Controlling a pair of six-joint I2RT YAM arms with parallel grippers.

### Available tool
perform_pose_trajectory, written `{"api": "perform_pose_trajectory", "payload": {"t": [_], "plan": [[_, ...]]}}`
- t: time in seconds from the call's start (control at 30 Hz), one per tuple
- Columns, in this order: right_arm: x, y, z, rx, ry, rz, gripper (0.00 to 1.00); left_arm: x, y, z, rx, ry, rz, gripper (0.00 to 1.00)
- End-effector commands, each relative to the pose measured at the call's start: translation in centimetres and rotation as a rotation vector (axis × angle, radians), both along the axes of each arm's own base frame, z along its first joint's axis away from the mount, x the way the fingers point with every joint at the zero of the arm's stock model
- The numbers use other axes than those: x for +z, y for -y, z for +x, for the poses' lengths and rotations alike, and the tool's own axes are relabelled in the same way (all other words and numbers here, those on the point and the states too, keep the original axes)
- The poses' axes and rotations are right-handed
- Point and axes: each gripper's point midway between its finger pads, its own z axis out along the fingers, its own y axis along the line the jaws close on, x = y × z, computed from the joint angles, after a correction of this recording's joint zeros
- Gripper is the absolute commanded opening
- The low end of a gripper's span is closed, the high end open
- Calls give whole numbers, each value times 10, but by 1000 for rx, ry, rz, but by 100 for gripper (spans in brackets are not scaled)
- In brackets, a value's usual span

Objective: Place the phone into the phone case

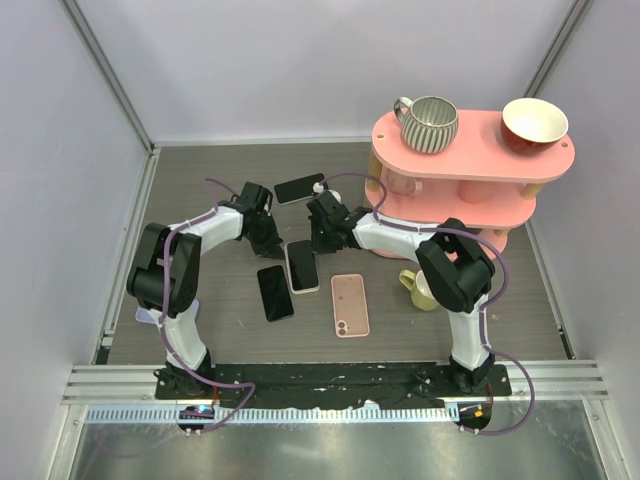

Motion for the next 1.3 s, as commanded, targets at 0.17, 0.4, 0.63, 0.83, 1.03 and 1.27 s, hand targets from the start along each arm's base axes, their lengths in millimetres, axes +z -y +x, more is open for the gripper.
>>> {"api": "perform_pose_trajectory", "payload": {"t": [0.17,0.4,0.63,0.83,1.03,1.27], "plan": [[22,16,17,-45,97,-81,8,9,15,6,-15,31,-57,0],[22,7,14,-25,78,-27,7,8,15,6,-13,29,-57,0],[55,-6,11,-4,108,95,8,9,16,6,-18,32,-57,0],[55,6,15,-35,130,36,8,8,16,6,-17,29,-63,0],[29,24,15,-60,117,-73,7,7,17,6,-19,23,-65,0],[9,17,12,-45,74,-70,6,7,19,5,-17,24,-79,0]]}}
